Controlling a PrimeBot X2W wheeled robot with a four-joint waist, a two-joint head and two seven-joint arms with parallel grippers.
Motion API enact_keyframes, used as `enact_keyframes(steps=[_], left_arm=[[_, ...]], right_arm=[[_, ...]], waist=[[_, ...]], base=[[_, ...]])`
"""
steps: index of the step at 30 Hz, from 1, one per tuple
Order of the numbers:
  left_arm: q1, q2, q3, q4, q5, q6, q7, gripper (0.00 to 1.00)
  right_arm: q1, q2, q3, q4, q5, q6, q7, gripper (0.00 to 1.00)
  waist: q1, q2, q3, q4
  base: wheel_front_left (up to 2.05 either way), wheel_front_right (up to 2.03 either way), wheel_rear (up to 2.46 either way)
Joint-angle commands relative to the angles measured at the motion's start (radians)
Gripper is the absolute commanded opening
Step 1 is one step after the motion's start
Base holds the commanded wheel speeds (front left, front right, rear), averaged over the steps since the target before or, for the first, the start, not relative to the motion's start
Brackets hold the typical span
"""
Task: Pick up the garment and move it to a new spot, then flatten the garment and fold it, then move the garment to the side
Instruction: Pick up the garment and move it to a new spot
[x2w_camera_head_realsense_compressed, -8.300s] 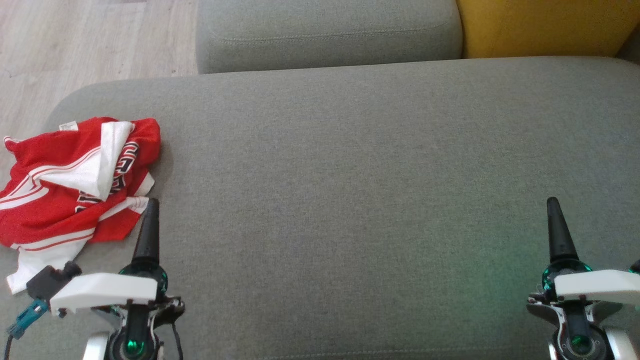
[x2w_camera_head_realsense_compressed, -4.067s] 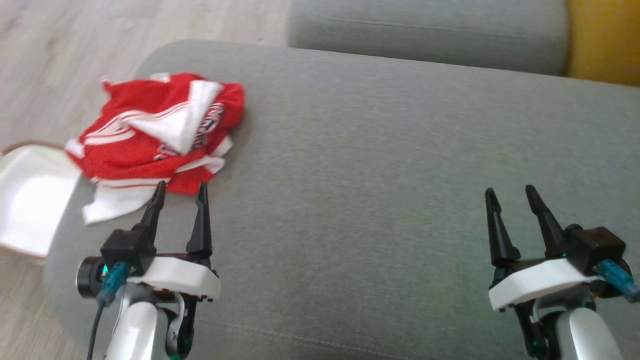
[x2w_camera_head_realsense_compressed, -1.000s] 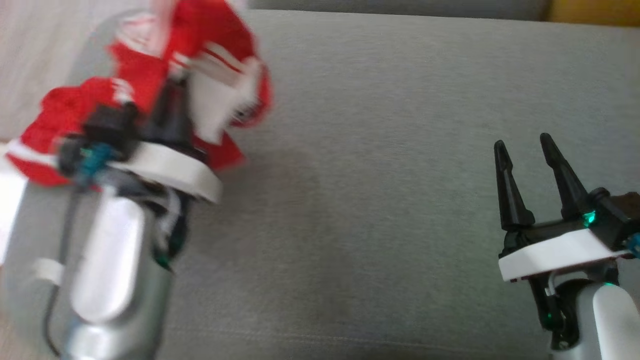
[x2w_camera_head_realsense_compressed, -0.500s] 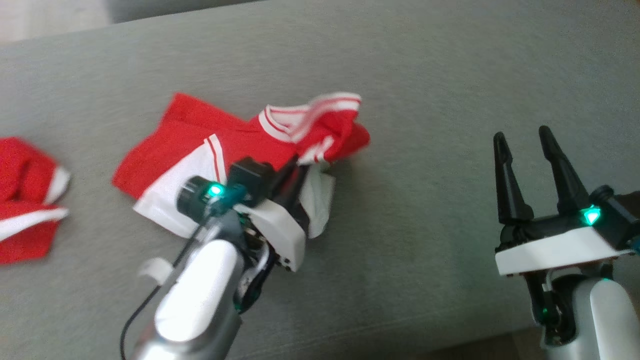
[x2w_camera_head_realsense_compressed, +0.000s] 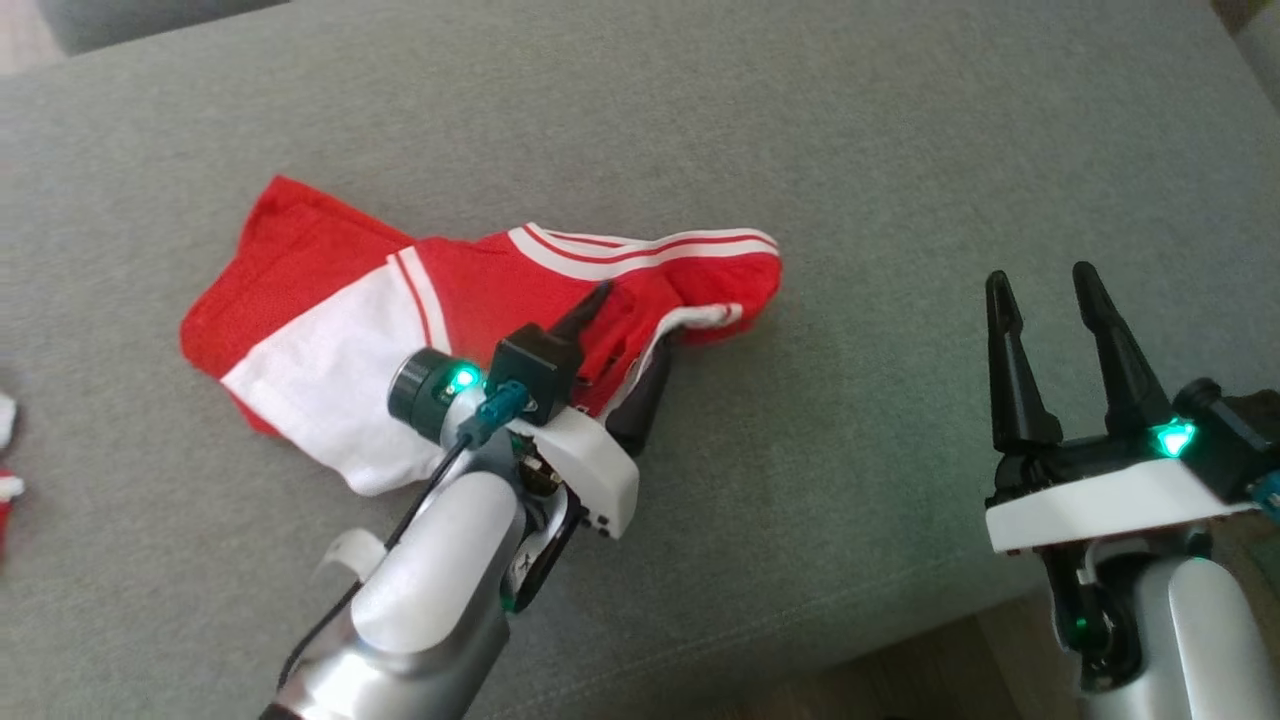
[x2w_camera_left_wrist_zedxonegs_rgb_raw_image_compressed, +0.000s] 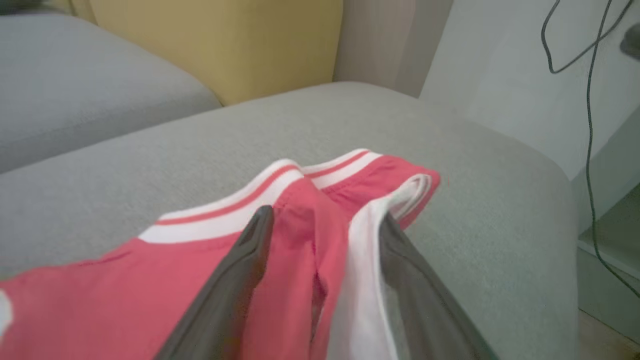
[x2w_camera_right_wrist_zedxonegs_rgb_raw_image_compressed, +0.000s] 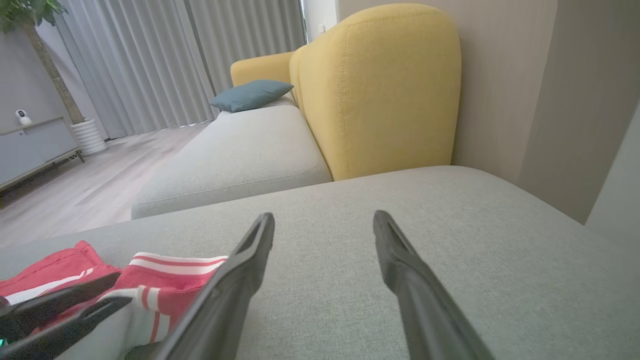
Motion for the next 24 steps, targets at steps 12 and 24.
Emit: enact_keyframes(steps=[12,24], left_arm=[[0.034,0.085,0.107,-0.193,0.047,0.108,-0.093,1.0],[0.212,0.178,0.306,-0.337,0.003,0.211,-0.095,1.0]], right_arm=[[-0.001,-0.002,0.024,-0.031,-0.022,0.008,0.026,1.0],[0.041,-0.002,0.02,-0.052,-0.044,0.008,0.063,1.0]], waist=[[0.0,-0.0001,-0.1,0.143],[0.0,-0.0001,-0.147,0.263]], base=[[0.0,0.0,0.0],[0.0,0.0,0.0]])
